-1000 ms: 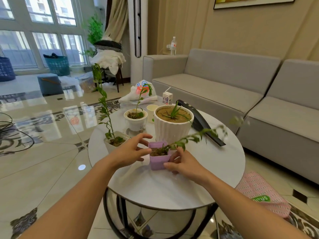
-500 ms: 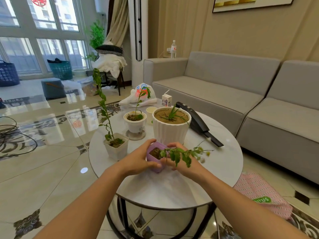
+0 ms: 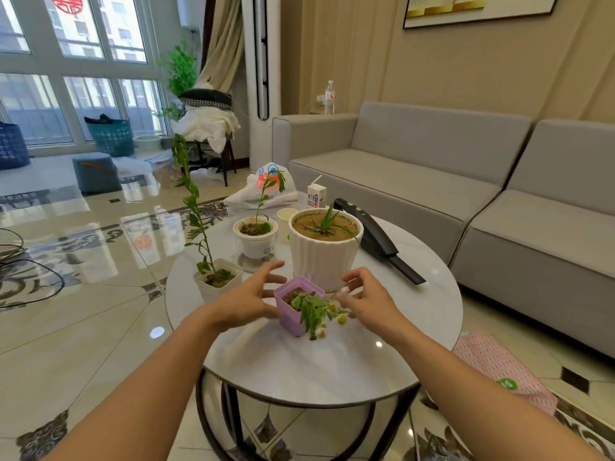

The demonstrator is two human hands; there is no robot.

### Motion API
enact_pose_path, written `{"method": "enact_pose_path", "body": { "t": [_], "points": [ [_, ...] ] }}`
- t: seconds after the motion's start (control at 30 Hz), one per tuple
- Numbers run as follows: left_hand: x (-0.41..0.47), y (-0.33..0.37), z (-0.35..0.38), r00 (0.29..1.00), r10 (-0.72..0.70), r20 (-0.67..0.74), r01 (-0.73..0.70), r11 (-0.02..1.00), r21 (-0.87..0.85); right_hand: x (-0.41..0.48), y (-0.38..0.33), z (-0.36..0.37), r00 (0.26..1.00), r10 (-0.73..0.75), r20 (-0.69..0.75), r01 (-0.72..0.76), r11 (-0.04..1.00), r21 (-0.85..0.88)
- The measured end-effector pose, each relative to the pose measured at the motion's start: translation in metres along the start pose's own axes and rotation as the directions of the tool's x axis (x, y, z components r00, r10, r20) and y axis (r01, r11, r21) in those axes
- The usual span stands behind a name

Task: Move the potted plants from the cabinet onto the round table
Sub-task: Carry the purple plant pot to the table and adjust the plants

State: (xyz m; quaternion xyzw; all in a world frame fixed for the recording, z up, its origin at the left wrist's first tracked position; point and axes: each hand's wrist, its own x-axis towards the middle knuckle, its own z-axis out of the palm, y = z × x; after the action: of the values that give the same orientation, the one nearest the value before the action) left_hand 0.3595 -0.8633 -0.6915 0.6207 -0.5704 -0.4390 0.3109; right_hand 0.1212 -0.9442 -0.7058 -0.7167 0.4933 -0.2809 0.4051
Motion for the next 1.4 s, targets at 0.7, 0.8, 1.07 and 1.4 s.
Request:
{"method": "enact_pose_path", "body": {
  "t": [0.7,0.8,1.07,1.4],
  "points": [
    [0.039,0.022,-0.007,0.966,0.079,-0.248,-0.139,0.962,-0.237,0.051,-0.006,0.000,0.999,0.038,0.028,-0.044,0.967,0.249],
    [0.041,0.025,-0.005,0.979,0.095,-0.181,-0.139,0.959,-0.247,0.056,-0.006,0.003,0.999,0.051,-0.015,-0.045,0.961,0.274],
    [0.051,0.024,-0.005,0.987,0.101,-0.124,-0.133,0.948,-0.289,0.048,-0.004,-0.002,0.997,0.081,0.000,-0.078,0.958,0.277],
    [0.060,0.023,0.000,0.988,0.101,-0.113,-0.126,0.961,-0.244,0.067,-0.013,-0.002,0.999,0.049,-0.002,-0.047,0.968,0.247]
  ]
}}
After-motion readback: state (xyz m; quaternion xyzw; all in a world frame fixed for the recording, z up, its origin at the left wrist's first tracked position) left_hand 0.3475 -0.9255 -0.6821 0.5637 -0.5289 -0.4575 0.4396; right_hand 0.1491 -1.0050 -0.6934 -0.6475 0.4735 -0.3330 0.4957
